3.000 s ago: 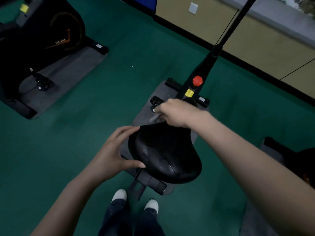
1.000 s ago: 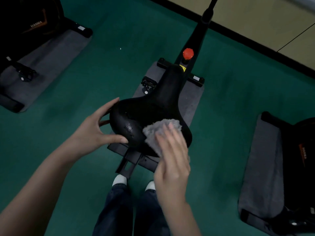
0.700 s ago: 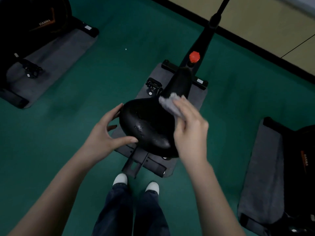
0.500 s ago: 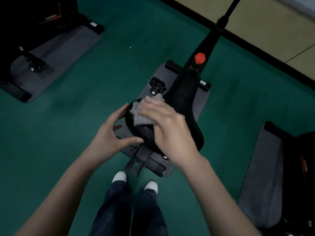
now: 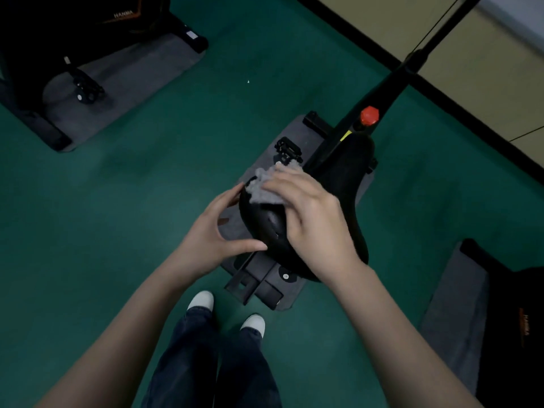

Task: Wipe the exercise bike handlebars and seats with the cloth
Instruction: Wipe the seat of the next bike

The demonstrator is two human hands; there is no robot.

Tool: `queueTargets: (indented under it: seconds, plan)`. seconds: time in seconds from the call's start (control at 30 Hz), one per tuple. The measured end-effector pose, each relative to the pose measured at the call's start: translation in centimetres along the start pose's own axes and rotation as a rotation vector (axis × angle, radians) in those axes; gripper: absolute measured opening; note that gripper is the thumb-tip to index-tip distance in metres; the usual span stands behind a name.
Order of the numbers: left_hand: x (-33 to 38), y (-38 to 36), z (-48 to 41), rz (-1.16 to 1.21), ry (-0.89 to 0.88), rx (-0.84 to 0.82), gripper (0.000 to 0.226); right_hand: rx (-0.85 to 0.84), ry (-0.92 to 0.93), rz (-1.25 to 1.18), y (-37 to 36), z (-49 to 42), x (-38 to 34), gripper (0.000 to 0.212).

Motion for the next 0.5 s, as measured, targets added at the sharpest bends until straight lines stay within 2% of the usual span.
queueTargets:
  seconds: [0.1, 0.17, 0.23, 0.33, 0.5]
  plan:
    - [0.1, 0.2, -0.1, -0.029, 0.008, -0.028, 0.103, -0.111, 0.168, -0.058, 1.4, 2.5, 0.4, 0.042]
    - [0.2, 0.2, -0.2, -0.046, -0.006, -0.031, 0.104, -0.111, 0.210, -0.106, 2.5, 4.7, 1.0, 0.036]
    - [0.3, 0.2, -0.3, -0.050, -0.011, -0.029, 0.104, -0.013, 0.131, -0.138, 3.0, 6.5, 1.7, 0.038]
    - [0.1, 0.1, -0.3, -0.041, -0.006, -0.023, 0.104, 0.234, -0.033, -0.075, 2.0, 8.2, 0.9, 0.044]
    - [0.0, 0.0, -0.4, -0.040, -0.035, -0.022, 0.097, 0.364, -0.011, 0.097, 0.0, 9.2, -0.7, 0.032]
Point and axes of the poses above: each hand's wrist, its own z-axis away from the middle knuckle, its own y-axis out of the back of the hand, x = y × z, the point moved 3 cm from there along -z, towards the middle knuckle, and after that the axes turned 11 degrees about x, right-handed, at the moved point
